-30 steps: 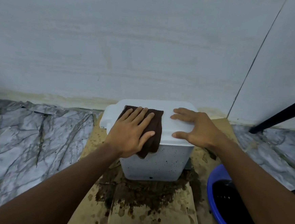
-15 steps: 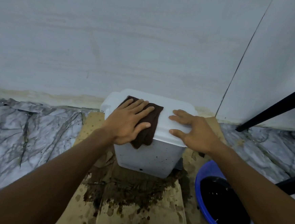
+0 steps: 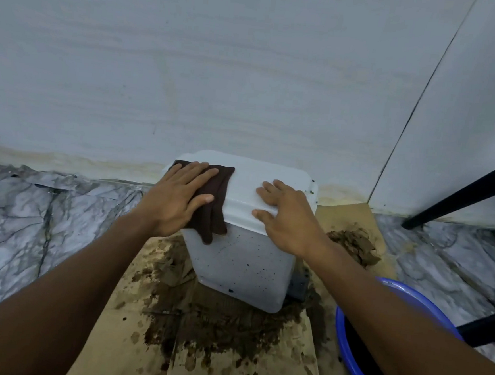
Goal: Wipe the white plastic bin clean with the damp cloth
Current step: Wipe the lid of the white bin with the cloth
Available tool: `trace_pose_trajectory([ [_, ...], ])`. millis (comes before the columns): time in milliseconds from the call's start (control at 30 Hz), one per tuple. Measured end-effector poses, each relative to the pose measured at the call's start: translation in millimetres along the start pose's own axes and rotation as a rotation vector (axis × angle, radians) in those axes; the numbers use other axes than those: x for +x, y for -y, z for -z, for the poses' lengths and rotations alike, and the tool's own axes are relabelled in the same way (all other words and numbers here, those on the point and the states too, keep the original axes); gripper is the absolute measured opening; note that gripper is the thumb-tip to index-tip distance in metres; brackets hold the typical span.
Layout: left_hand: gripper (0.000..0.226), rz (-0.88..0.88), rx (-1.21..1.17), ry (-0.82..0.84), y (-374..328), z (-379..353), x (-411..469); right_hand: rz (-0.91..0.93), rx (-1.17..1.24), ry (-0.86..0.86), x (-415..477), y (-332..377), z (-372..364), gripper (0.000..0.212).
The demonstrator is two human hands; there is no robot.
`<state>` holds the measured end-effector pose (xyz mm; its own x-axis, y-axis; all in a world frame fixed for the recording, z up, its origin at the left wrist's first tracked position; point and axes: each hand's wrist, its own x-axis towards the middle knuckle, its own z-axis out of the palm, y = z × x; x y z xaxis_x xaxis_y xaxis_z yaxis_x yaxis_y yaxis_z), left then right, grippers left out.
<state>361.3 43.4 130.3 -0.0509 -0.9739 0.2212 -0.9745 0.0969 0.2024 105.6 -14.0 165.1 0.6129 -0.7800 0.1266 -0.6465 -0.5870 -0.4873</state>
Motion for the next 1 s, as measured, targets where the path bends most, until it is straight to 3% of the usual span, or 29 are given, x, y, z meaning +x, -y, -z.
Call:
trace_pose_trajectory([
  [133, 0.075, 0.01, -0.033, 0.034, 12.4, 1.9, -5.1, 0.005, -0.065, 0.026, -7.0, 8.5, -10.2, 0.052],
  [267, 0.074, -0.038, 0.007, 0.04, -6.6, -2.2, 0.3, -0.027, 0.029, 0.076, -26.8, -11.5, 8.2, 0.056],
  [367, 0.075, -0.036, 0.026, 0.033, -16.8, -3.4, -0.4, 0.034, 0.109, 0.116, -36.3, -30.1, 29.3, 0.045],
  [500, 0.073, -0.069, 0.043, 0.046, -32.0, -5.4, -9.1, 0.041, 0.08, 0.036, -37.4, -58.9, 48.0, 0.032],
  [833, 0.07, -0.244, 0.079, 0.046, -131.4, -24.1, -9.0, 0.041, 0.117, -0.001, -30.1, -75.3, 48.6, 0.036],
  [1000, 0.064, -0.305, 0.015, 0.081, -116.5, -6.7, -3.2, 0.045, 0.165, 0.01, -28.7, -78.2, 49.7, 0.034],
])
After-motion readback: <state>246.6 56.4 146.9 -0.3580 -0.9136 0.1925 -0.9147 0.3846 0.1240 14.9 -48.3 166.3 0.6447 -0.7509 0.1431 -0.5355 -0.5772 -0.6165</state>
